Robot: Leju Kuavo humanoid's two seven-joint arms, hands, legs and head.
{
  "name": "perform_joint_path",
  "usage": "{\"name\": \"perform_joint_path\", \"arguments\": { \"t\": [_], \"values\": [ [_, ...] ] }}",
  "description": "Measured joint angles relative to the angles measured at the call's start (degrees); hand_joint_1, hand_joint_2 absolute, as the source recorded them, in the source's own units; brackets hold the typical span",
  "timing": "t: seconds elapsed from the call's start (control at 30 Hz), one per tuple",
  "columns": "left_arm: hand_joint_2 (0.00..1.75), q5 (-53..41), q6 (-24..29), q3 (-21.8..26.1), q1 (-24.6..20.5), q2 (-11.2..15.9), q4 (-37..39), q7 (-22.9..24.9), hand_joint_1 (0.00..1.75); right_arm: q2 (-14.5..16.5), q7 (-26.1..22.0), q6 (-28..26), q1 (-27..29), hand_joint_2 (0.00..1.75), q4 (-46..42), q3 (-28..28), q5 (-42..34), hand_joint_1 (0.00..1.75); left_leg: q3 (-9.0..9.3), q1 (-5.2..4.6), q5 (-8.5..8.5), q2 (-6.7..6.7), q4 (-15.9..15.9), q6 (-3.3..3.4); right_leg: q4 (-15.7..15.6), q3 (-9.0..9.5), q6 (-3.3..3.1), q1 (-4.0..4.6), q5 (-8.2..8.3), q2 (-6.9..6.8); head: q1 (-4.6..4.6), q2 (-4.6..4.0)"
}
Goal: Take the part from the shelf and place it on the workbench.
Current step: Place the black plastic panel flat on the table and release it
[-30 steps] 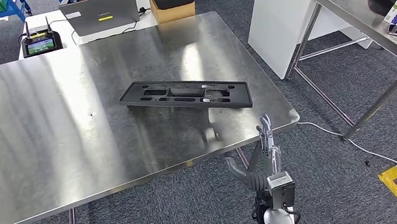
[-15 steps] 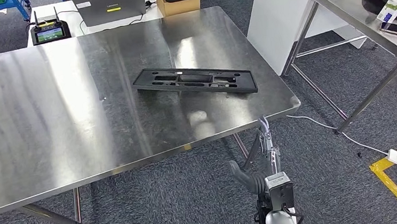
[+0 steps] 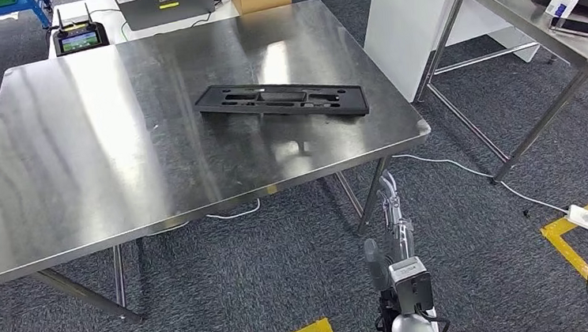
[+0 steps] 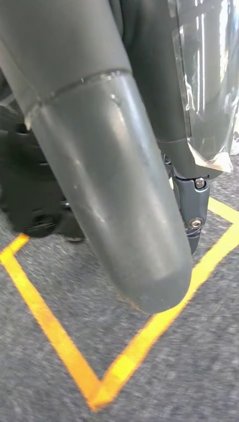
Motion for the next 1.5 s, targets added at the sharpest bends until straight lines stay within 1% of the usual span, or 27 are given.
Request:
{"name": "perform_joint_path", "arguments": {
  "t": [0.07,0.1,0.17,0.2,0.27,0.33,0.37,0.43,0.5,0.57,0.63,0.7,0.77,0.83,0.87,0.9,0.93,1.0,1.07,1.1,1.17,1.23,1.3,1.37,1.4,1.43,1.5],
  "values": [
    [0.00,0.00,0.19,0.00,-0.06,-0.01,-0.02,0.14,0.00,0.11,0.03,0.11,-0.10,0.00,-0.02,-0.04,0.17,0.00,3.22,-0.03,-0.68,-0.35,-5.34,0.05,1.29,-1.41,0.83,0.09,0.52,0.03,-0.04,0.00],
    [0.00,0.00,0.27,0.00,-0.07,-0.02,-0.02,0.19,0.00,0.15,0.04,0.17,-0.17,0.00,-0.02,-0.06,0.29,0.00,3.40,-0.34,-1.32,-0.52,-6.14,0.58,1.48,-1.73,1.39,0.33,0.92,0.05,-0.05,0.00],
    [0.00,0.00,0.36,0.00,-0.06,-0.02,-0.03,0.26,0.00,0.16,0.05,0.25,-0.26,0.00,-0.01,-0.09,0.46,0.00,2.47,-0.75,-0.63,-0.41,-6.24,2.35,1.32,-2.01,2.60,0.48,1.78,0.08,0.14,0.00],
    [0.00,0.01,0.37,0.00,-0.11,-0.07,-0.03,0.28,0.00,0.14,0.05,0.28,-0.28,0.00,0.01,-0.10,0.48,0.00,1.89,-0.95,0.00,-0.27,-6.35,3.30,1.63,-2.44,2.84,0.41,1.44,0.12,0.09,0.00],
    [0.00,0.14,0.38,0.00,-0.18,-0.11,-0.04,0.34,0.00,0.10,0.05,0.37,-0.36,0.00,0.07,-0.11,0.49,0.00,0.26,-1.10,1.42,0.09,-6.63,4.86,5.30,-4.11,2.23,0.19,-2.29,0.22,0.24,0.00],
    [0.00,0.32,0.38,0.01,-0.19,-0.08,-0.05,0.45,0.00,0.08,0.04,0.50,-0.52,0.00,0.21,-0.11,0.49,0.00,-1.57,-1.42,2.81,0.28,-6.60,5.41,12.49,-5.94,1.50,0.29,-7.67,0.31,0.44,0.00],
    [0.00,0.38,0.39,0.02,-0.18,-0.08,-0.05,0.51,0.00,0.05,0.04,0.58,-0.60,0.00,0.32,-0.11,0.49,0.00,-2.55,-1.64,3.58,0.34,-6.57,5.45,15.75,-6.22,1.61,0.39,-9.01,0.35,0.45,0.00],
    [0.00,0.46,0.48,0.04,-0.19,-0.14,-0.05,0.57,0.00,0.05,0.03,0.82,-0.73,0.00,0.55,-0.08,0.48,0.00,-4.32,-2.13,5.13,0.43,-6.49,5.51,17.74,-4.40,2.36,0.79,-8.16,0.41,0.47,0.00],
    [0.00,0.57,0.77,0.06,-0.22,-0.26,-0.05,0.57,0.00,0.11,0.04,1.05,-1.18,0.00,0.69,0.02,0.50,0.00,-5.80,-2.57,6.63,0.42,-6.44,5.44,12.04,1.20,2.23,1.34,-6.34,0.44,0.47,0.00],
    [0.00,0.70,1.10,0.08,-0.24,-0.44,-0.05,0.56,0.00,0.24,0.07,1.21,-1.85,0.00,0.76,0.15,0.56,0.00,-6.66,-2.85,7.97,0.41,-6.51,5.07,3.17,7.33,0.95,2.05,-7.35,0.47,0.42,0.00],
    [0.00,0.89,1.33,0.12,-0.21,-0.54,-0.05,0.55,0.00,0.37,0.09,1.37,-2.26,0.00,0.87,0.20,0.67,0.00,-6.81,-2.79,9.16,0.45,-6.86,4.49,-1.01,9.33,0.08,2.60,-8.33,0.53,0.41,0.00],
    [0.00,1.05,1.50,0.19,-0.12,-0.54,-0.04,0.55,0.00,0.51,0.13,1.50,-2.40,0.00,1.08,0.26,0.74,0.00,-7.24,-2.59,9.40,0.30,-6.91,3.86,-1.35,8.40,-0.51,2.01,-7.20,0.46,0.41,0.00],
    [0.00,1.16,1.66,0.28,-0.01,-0.55,-0.04,0.55,0.00,0.80,0.17,1.58,-2.44,0.00,1.25,0.42,0.78,0.00,-8.43,-2.31,5.47,0.08,-4.09,3.19,-1.57,7.17,-1.58,1.28,-5.69,0.24,0.23,0.00],
    [0.00,1.26,1.76,0.40,0.05,-0.56,-0.03,0.55,0.00,1.07,0.19,1.61,-2.40,0.00,1.37,0.57,0.81,0.00,-9.92,-1.90,-0.63,0.03,2.71,2.48,-1.50,5.83,-2.14,1.31,-4.37,0.08,0.07,0.00],
    [0.00,1.31,1.78,0.47,0.07,-0.56,-0.04,0.54,0.00,1.13,0.19,1.61,-2.35,0.00,1.44,0.61,0.83,0.00,-10.39,-1.71,-2.22,0.03,6.20,2.13,-1.41,5.18,-2.01,1.33,-3.77,0.01,0.04,0.00],
    [0.00,1.33,1.78,0.53,0.07,-0.55,-0.04,0.54,0.00,1.17,0.20,1.61,-2.24,0.00,1.51,0.63,0.85,0.00,-10.28,-1.48,-2.40,0.04,8.54,1.79,-1.24,4.51,-1.80,1.30,-3.22,-0.05,0.04,0.00],
    [0.00,1.34,1.78,0.57,0.07,-0.52,-0.05,0.52,0.00,1.19,0.20,1.61,-2.09,0.00,1.57,0.66,0.86,0.00,-9.32,-1.20,-1.39,0.06,9.04,1.49,-0.97,3.79,-1.52,1.21,-2.77,-0.11,0.04,0.00],
    [0.00,1.33,1.78,0.59,0.05,-0.46,-0.05,0.48,0.00,1.20,0.21,1.60,-1.78,0.00,1.61,0.69,0.90,0.00,-4.62,-0.56,1.17,0.06,4.00,0.88,0.05,2.21,-0.94,0.96,-2.22,-0.16,0.04,0.00],
    [0.00,1.34,1.81,0.60,0.01,-0.49,-0.04,0.39,0.00,1.20,0.20,1.55,-1.68,0.00,1.63,0.74,0.91,0.00,0.11,-0.46,0.97,-0.12,-2.93,0.61,1.33,0.71,-0.35,1.04,-1.87,-0.17,0.01,0.00],
    [0.00,1.35,1.86,0.60,-0.01,-0.51,-0.03,0.33,0.00,1.21,0.20,1.51,-1.66,0.00,1.63,0.80,0.92,0.00,1.11,-0.57,0.35,-0.23,-4.88,0.73,1.74,0.23,0.05,1.20,-1.61,-0.17,0.04,0.00],
    [0.00,1.39,2.03,0.62,0.00,-0.53,-0.03,0.24,0.00,1.21,0.19,1.45,-1.58,0.00,1.63,0.92,0.93,0.00,0.89,-0.99,0.41,-0.29,-5.64,1.69,1.85,-0.29,1.16,1.48,-0.87,-0.15,0.14,0.00],
    [0.00,1.42,2.13,0.63,-0.03,-0.60,-0.04,0.19,0.00,1.18,0.19,1.40,-1.46,0.00,1.71,0.96,0.93,0.00,0.05,-1.21,1.44,-0.04,-6.00,3.29,2.75,-1.26,1.76,1.35,-1.63,-0.04,0.17,0.00],
    [0.00,1.42,2.14,0.63,-0.08,-0.64,-0.05,0.17,0.00,1.14,0.19,1.37,-1.41,0.00,1.82,0.95,0.93,0.00,-1.25,-1.24,2.67,0.19,-6.24,4.76,7.79,-3.59,1.32,1.10,-5.59,0.13,0.31,0.00],
    [0.00,1.42,2.14,0.63,-0.09,-0.62,-0.04,0.16,0.00,1.10,0.19,1.35,-1.35,0.00,1.96,0.95,0.93,0.00,-2.85,-1.33,3.84,0.30,-6.21,5.27,15.43,-5.99,1.13,1.10,-9.67,0.24,0.45,0.00],
    [0.00,1.42,2.14,0.63,-0.08,-0.62,-0.04,0.16,0.00,1.07,0.19,1.35,-1.31,0.00,2.04,0.95,0.93,0.00,-3.64,-1.38,4.44,0.36,-6.19,5.27,17.92,-6.26,1.42,1.11,-10.36,0.29,0.44,0.00],
    [0.00,1.42,2.14,0.63,-0.08,-0.63,-0.03,0.16,0.00,1.04,0.19,1.34,-1.27,0.00,2.11,0.95,0.93,0.00,-4.39,-1.43,5.02,0.39,-6.17,5.22,18.41,-5.49,1.87,1.12,-10.01,0.32,0.44,0.00],
    [0.00,1.42,2.15,0.63,-0.09,-0.64,-0.03,0.16,0.00,1.01,0.19,1.34,-1.28,0.00,2.20,0.96,0.93,0.00,-5.68,-1.49,6.16,0.38,-6.15,4.98,13.26,-0.74,2.64,1.17,-7.66,0.36,0.44,0.00]
  ]
}}
